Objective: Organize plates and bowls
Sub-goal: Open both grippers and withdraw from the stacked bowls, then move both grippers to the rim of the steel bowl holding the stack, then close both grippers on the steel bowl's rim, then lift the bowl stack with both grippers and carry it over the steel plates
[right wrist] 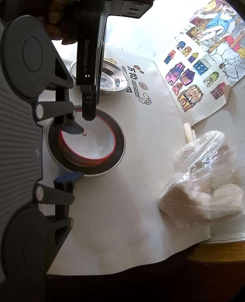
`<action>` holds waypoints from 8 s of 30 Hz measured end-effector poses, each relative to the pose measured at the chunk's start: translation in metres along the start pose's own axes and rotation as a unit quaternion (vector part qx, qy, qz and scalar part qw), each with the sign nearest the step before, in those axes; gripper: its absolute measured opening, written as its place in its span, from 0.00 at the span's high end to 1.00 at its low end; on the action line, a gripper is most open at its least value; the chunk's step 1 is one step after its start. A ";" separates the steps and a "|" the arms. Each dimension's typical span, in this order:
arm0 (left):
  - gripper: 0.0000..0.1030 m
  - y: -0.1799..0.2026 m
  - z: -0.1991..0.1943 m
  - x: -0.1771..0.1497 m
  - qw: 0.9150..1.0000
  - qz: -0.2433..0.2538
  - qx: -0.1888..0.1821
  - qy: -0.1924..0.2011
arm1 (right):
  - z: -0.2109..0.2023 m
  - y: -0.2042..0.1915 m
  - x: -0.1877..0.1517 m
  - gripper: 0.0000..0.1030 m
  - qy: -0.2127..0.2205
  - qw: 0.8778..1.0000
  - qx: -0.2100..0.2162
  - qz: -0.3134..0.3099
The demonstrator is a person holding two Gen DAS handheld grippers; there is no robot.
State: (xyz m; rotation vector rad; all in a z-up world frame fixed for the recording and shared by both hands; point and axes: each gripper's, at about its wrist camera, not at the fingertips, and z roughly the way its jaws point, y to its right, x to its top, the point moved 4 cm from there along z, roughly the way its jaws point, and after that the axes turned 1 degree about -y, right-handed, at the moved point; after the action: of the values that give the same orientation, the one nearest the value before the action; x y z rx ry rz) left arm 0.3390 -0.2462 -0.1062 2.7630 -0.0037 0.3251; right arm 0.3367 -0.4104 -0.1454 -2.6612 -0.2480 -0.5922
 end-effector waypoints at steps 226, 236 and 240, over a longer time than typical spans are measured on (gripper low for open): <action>0.93 -0.024 0.027 -0.044 0.970 -0.241 0.025 0.013 | 0.051 0.005 0.022 0.90 -0.105 0.982 -0.023 -0.154; 0.93 -0.027 0.025 -0.040 0.973 -0.230 0.005 0.010 | 0.042 0.006 0.020 0.90 -0.097 0.985 -0.029 -0.140; 0.93 -0.029 0.022 -0.039 0.976 -0.216 -0.005 0.007 | 0.038 0.005 0.020 0.90 -0.090 0.987 -0.034 -0.126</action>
State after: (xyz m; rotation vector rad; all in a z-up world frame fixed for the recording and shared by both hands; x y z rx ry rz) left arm 0.3074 -0.2278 -0.1450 2.6574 0.5865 0.2245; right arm 0.3699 -0.3975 -0.1703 -2.7728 -0.6353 -0.4402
